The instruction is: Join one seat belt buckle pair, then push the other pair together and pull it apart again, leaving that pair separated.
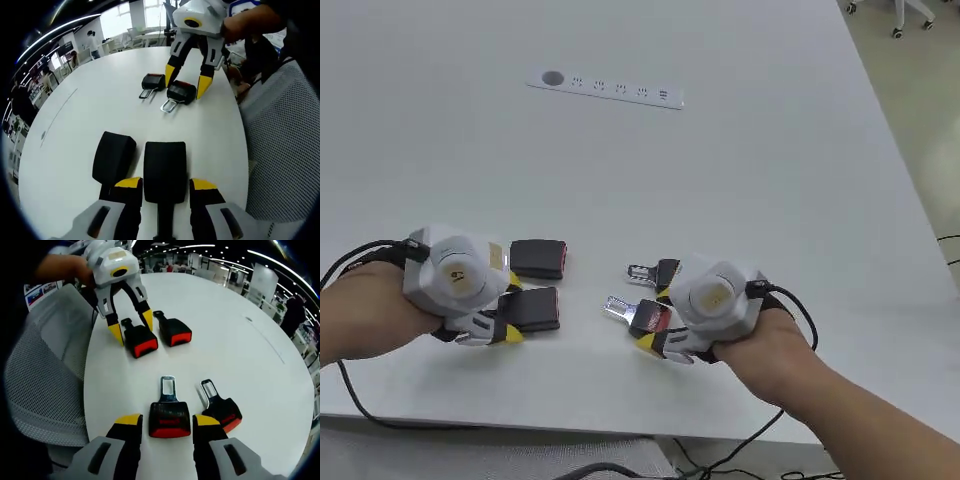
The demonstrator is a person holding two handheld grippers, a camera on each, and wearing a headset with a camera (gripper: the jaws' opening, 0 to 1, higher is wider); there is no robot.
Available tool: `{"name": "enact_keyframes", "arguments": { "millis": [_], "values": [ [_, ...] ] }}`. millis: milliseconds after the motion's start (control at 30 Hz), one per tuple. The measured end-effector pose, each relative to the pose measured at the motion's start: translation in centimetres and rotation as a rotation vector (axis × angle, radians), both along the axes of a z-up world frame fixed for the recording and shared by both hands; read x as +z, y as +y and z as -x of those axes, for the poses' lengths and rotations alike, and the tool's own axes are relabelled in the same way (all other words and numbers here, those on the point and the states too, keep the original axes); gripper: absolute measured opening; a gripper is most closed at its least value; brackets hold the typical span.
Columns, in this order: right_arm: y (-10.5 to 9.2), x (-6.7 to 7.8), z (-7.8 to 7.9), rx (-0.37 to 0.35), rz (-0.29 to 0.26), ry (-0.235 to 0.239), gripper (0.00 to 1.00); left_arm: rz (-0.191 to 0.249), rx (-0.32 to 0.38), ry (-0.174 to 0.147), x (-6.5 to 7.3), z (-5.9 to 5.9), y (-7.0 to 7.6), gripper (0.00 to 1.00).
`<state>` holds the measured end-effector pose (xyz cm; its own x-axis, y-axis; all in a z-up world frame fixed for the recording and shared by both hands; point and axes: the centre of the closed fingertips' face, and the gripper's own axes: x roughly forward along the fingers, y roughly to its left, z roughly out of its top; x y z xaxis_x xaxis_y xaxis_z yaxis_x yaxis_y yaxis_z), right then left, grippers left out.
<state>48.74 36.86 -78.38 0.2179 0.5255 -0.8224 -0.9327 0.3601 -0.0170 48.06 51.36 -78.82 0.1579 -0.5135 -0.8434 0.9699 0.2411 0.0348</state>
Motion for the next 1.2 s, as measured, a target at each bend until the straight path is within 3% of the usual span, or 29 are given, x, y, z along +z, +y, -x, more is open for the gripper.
{"name": "enact_keyframes", "arguments": {
  "millis": [167,267,467,633,733,833,1200],
  "values": [
    [-0.2,-1.5,-0.1,0.011,0.016,0.028,0.36,-0.003,-0.021,0.006,-0.3,0.0,-0.1,0.36],
    [-0.2,-1.4,0.1,0.024,0.020,0.035,0.34,-0.052,-0.097,-0.017,-0.1,0.3,0.0,0.34],
    [0.3,-1.2,-0.4,0.017,0.007,0.056,0.34,-0.058,-0.109,0.009,-0.4,0.0,0.2,0.34],
    [0.8,-1.3,-0.3,-0.004,0.008,0.058,0.35,-0.061,-0.111,-0.001,-0.4,0.1,0.2,0.34],
    [0.7,-1.3,-0.4,0.043,0.041,0.019,0.35,-0.064,-0.110,-0.006,-0.5,0.1,0.3,0.33],
    [0.8,-1.3,-0.4,0.048,0.040,0.027,0.34,-0.070,-0.109,-0.012,-0.6,0.0,0.4,0.33],
    [-0.9,-1.3,0.5,0.197,0.089,0.035,0.33,-0.082,-0.122,-0.028,-0.6,0.1,0.3,0.33]
  ]
}}
